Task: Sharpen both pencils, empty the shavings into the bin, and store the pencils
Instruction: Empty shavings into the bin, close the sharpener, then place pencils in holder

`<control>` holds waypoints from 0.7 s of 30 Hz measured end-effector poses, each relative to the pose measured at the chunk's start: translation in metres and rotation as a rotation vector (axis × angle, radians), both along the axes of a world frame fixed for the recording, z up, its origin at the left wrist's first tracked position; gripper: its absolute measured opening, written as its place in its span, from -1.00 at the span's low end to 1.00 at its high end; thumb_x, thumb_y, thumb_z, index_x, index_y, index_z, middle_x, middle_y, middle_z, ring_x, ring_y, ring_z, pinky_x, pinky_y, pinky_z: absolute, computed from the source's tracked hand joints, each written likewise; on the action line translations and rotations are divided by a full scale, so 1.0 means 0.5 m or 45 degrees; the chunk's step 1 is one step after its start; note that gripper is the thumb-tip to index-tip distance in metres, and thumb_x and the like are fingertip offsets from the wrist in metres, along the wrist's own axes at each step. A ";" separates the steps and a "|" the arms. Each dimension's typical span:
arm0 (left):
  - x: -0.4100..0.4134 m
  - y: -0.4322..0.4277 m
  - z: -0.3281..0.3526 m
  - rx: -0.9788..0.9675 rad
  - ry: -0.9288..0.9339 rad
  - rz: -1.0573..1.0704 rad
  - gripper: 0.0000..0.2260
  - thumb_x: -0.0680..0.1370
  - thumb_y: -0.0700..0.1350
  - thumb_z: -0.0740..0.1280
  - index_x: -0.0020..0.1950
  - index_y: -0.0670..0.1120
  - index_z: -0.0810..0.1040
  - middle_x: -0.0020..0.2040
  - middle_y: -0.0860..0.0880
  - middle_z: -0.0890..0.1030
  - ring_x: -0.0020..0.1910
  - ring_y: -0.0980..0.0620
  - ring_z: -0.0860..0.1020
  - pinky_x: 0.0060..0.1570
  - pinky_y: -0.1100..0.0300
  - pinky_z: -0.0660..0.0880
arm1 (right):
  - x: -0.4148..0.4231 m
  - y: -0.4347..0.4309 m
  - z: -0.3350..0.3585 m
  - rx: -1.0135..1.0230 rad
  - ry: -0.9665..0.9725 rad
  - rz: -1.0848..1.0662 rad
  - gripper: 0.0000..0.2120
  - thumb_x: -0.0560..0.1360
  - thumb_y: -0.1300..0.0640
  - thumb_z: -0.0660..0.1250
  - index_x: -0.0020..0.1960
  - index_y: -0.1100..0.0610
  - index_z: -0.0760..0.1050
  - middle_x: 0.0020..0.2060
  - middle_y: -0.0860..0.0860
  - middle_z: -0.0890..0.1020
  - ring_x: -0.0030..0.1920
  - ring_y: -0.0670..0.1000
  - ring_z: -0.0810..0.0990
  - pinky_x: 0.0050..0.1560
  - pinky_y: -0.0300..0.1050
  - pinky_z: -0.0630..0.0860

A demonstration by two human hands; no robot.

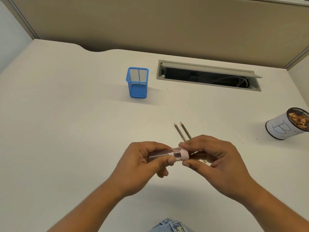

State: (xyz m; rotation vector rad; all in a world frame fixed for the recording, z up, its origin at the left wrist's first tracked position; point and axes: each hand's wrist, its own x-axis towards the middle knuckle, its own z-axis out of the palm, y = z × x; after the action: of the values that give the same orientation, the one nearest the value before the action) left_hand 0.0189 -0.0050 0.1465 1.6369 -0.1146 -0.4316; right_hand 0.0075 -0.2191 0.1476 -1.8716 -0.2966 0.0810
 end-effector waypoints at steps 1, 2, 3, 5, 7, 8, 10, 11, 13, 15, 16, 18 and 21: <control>0.001 -0.001 -0.001 -0.022 0.006 -0.001 -0.76 0.38 -0.03 0.45 -0.02 -0.08 0.71 -0.27 0.00 0.71 -0.37 0.06 0.64 -0.27 0.20 0.60 | 0.001 0.000 -0.001 -0.008 -0.006 -0.003 -0.74 0.38 0.15 0.52 0.06 0.05 0.69 -0.06 -0.13 0.71 -0.03 -0.01 0.71 -0.07 -0.26 0.63; 0.002 -0.003 -0.004 -0.040 0.004 0.003 -0.78 0.38 -0.05 0.45 -0.02 -0.08 0.71 -0.25 -0.02 0.72 -0.36 0.04 0.66 -0.26 0.18 0.61 | 0.003 -0.001 -0.001 -0.013 -0.012 -0.010 -0.74 0.37 0.13 0.52 0.06 0.03 0.69 -0.08 -0.14 0.71 -0.06 -0.02 0.71 -0.09 -0.27 0.63; 0.002 -0.006 -0.007 -0.055 -0.002 0.011 -0.80 0.39 -0.07 0.46 -0.02 -0.08 0.71 -0.23 -0.03 0.72 -0.34 0.03 0.66 -0.25 0.18 0.61 | 0.005 -0.001 -0.003 -0.018 -0.017 -0.020 -0.73 0.36 0.12 0.52 0.06 0.03 0.69 -0.09 -0.14 0.71 -0.07 -0.02 0.71 -0.10 -0.28 0.62; -0.001 -0.012 -0.012 -0.081 -0.015 0.032 -0.81 0.39 -0.09 0.46 -0.02 -0.06 0.70 -0.20 -0.02 0.73 -0.32 0.02 0.67 -0.24 0.20 0.61 | 0.009 -0.003 -0.004 -0.038 -0.040 -0.032 -0.72 0.36 0.14 0.52 0.07 0.06 0.69 -0.09 -0.12 0.70 -0.09 -0.02 0.71 -0.10 -0.27 0.63; -0.001 -0.013 -0.018 -0.071 -0.026 0.034 -0.81 0.39 -0.07 0.45 -0.02 -0.02 0.70 -0.17 0.00 0.73 -0.27 0.02 0.69 -0.21 0.20 0.62 | 0.013 -0.005 -0.007 -0.067 -0.067 -0.012 -0.73 0.37 0.19 0.53 0.07 0.10 0.69 -0.10 -0.11 0.70 -0.09 -0.02 0.70 -0.10 -0.27 0.63; 0.002 -0.011 -0.024 -0.016 -0.051 0.017 -0.80 0.40 -0.03 0.45 0.00 0.01 0.69 -0.14 0.03 0.73 -0.22 0.04 0.70 -0.17 0.20 0.62 | 0.015 -0.006 -0.010 -0.087 -0.077 0.010 -0.74 0.37 0.21 0.54 0.06 0.11 0.69 -0.10 -0.11 0.69 -0.09 -0.03 0.70 -0.10 -0.28 0.63; 0.017 -0.004 -0.046 0.235 -0.157 -0.063 -0.78 0.42 0.07 0.45 0.04 0.08 0.68 -0.07 0.14 0.72 -0.08 0.12 0.67 -0.07 0.27 0.58 | 0.024 -0.010 -0.028 -0.174 -0.096 0.055 -0.75 0.38 0.27 0.55 0.04 0.10 0.69 -0.10 -0.13 0.69 -0.08 -0.06 0.70 -0.08 -0.28 0.63; 0.028 -0.003 -0.059 0.366 -0.221 -0.108 -0.78 0.44 0.10 0.45 0.05 0.10 0.68 -0.05 0.18 0.70 -0.04 0.18 0.64 -0.05 0.32 0.53 | 0.029 -0.011 -0.041 -0.243 -0.105 0.072 -0.73 0.38 0.28 0.55 0.04 0.08 0.68 -0.08 -0.12 0.69 -0.06 -0.08 0.70 -0.07 -0.26 0.64; 0.048 -0.005 -0.089 0.542 -0.323 -0.164 -0.81 0.45 0.10 0.46 0.05 0.12 0.66 -0.01 0.21 0.63 0.01 0.21 0.57 -0.03 0.30 0.48 | 0.036 -0.011 -0.075 -0.382 -0.078 0.083 -0.71 0.40 0.28 0.54 0.07 0.04 0.66 -0.05 -0.12 0.68 -0.04 -0.12 0.69 -0.06 -0.22 0.65; 0.062 -0.012 -0.123 0.676 -0.368 -0.185 -0.78 0.45 0.10 0.46 0.07 0.14 0.65 0.00 0.22 0.52 0.05 0.20 0.48 0.01 0.27 0.44 | 0.041 -0.010 -0.107 -0.496 -0.027 0.088 -0.69 0.43 0.24 0.52 0.13 0.01 0.62 -0.01 -0.16 0.66 -0.01 -0.16 0.66 -0.04 -0.20 0.65; 0.066 -0.015 -0.141 0.733 -0.372 -0.178 -0.77 0.45 0.11 0.46 0.09 0.14 0.65 -0.02 0.20 0.49 0.05 0.16 0.44 0.03 0.26 0.41 | 0.044 -0.010 -0.120 -0.550 -0.004 0.096 -0.67 0.44 0.20 0.52 0.16 -0.02 0.60 0.02 -0.19 0.65 0.02 -0.19 0.65 -0.01 -0.21 0.64; 0.074 -0.018 -0.181 0.811 -0.379 -0.114 -0.74 0.45 0.10 0.46 0.12 0.13 0.65 -0.06 0.19 0.47 0.05 0.11 0.42 0.03 0.22 0.39 | 0.051 -0.014 -0.140 -0.640 0.044 0.075 -0.62 0.44 0.11 0.52 0.22 -0.07 0.56 0.08 -0.23 0.61 0.05 -0.21 0.61 0.03 -0.25 0.60; 0.080 -0.024 -0.225 0.849 -0.359 0.044 -0.72 0.42 0.09 0.50 0.11 0.08 0.66 -0.08 0.18 0.49 0.04 0.06 0.45 0.03 0.17 0.40 | 0.074 -0.033 -0.160 -0.650 0.096 -0.205 -0.70 0.45 0.11 0.49 0.17 0.01 0.59 0.02 -0.17 0.63 -0.03 -0.17 0.64 -0.03 -0.21 0.63</control>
State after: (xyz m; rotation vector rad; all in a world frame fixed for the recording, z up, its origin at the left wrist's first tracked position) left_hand 0.0588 -0.0171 0.0338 2.3499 -0.1639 -0.2152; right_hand 0.0443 -0.2357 0.0677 -2.3856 -0.0724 0.1263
